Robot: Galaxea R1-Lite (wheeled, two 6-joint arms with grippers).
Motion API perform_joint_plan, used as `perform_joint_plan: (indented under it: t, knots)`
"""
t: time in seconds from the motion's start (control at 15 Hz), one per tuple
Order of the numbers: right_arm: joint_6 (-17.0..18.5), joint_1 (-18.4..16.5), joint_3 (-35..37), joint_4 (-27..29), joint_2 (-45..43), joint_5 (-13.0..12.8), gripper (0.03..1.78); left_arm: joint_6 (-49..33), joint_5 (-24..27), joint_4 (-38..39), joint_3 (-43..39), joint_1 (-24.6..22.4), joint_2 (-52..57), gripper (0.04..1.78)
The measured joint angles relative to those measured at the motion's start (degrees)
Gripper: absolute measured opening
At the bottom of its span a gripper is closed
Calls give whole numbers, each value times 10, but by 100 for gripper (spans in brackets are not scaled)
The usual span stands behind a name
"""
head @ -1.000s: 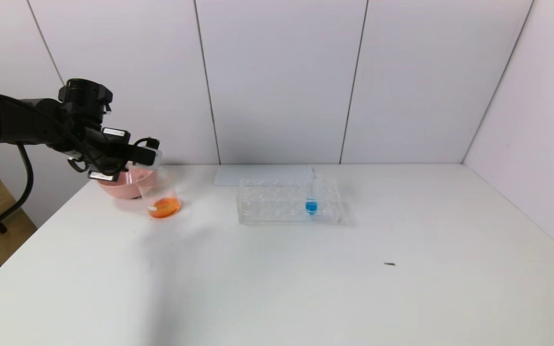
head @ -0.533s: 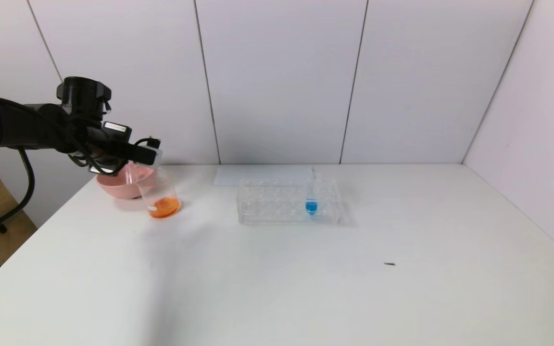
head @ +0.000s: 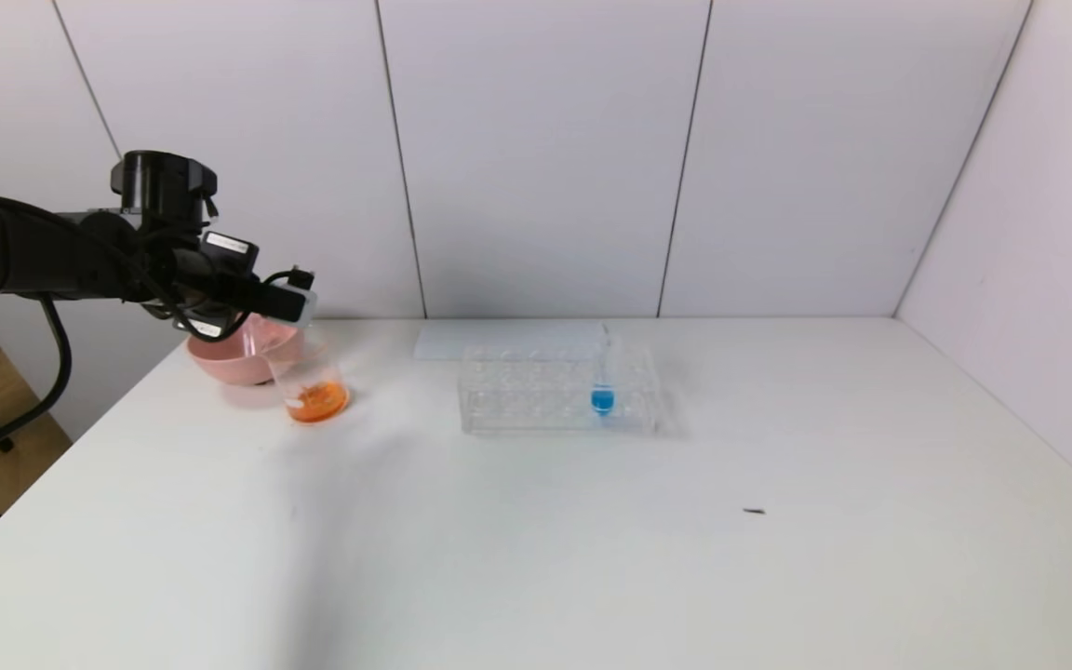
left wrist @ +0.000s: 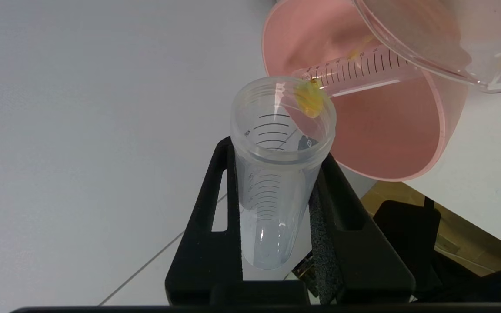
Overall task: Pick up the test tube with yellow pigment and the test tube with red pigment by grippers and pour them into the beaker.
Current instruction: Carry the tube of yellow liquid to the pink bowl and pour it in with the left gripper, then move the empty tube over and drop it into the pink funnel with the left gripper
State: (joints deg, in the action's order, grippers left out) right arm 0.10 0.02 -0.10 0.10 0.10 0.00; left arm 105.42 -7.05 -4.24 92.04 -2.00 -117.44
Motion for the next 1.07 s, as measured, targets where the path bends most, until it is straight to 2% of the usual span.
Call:
perform_joint_plan:
  t: [1.07]
  knots:
    - [0,0,0,0,0,0,170,-35,3,-13,1,-10,17,46]
